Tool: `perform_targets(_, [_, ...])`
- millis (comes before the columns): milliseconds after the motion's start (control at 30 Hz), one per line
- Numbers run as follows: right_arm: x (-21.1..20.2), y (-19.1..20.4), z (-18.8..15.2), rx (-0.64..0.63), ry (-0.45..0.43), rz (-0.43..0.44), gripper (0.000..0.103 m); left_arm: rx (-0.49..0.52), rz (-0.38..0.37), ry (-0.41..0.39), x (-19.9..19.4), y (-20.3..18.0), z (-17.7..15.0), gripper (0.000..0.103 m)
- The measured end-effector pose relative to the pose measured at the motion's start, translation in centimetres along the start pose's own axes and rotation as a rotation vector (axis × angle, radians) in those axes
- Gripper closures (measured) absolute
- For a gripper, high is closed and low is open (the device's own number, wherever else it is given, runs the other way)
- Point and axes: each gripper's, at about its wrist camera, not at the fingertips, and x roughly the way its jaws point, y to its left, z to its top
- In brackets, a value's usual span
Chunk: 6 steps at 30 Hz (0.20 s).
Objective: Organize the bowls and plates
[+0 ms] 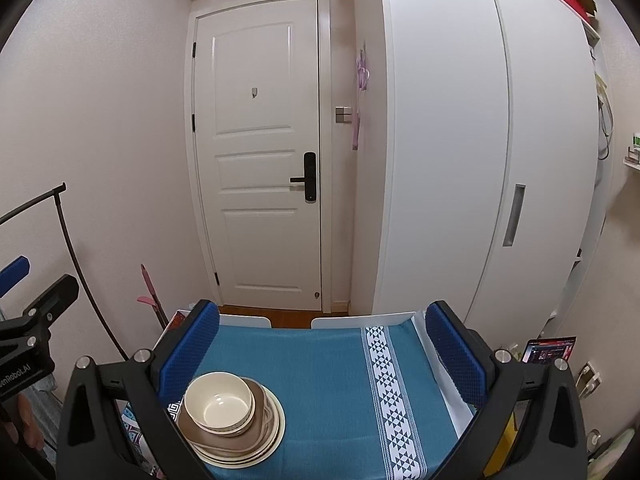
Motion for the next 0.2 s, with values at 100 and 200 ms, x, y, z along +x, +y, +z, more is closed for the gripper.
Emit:
perform_targets(100, [0.5, -0.05, -0.05, 0.003, 0.007, -0.002, 0.0, -0.008, 0.01, 0.006, 0.59, 0.19, -0.09, 0.0])
perform_targets(200, [1.07, -0.1, -0.06, 0.007, 0.014, -0.004, 0.0, -0.012, 0.01, 0.004, 1.13, 0.31, -0.19, 0.0])
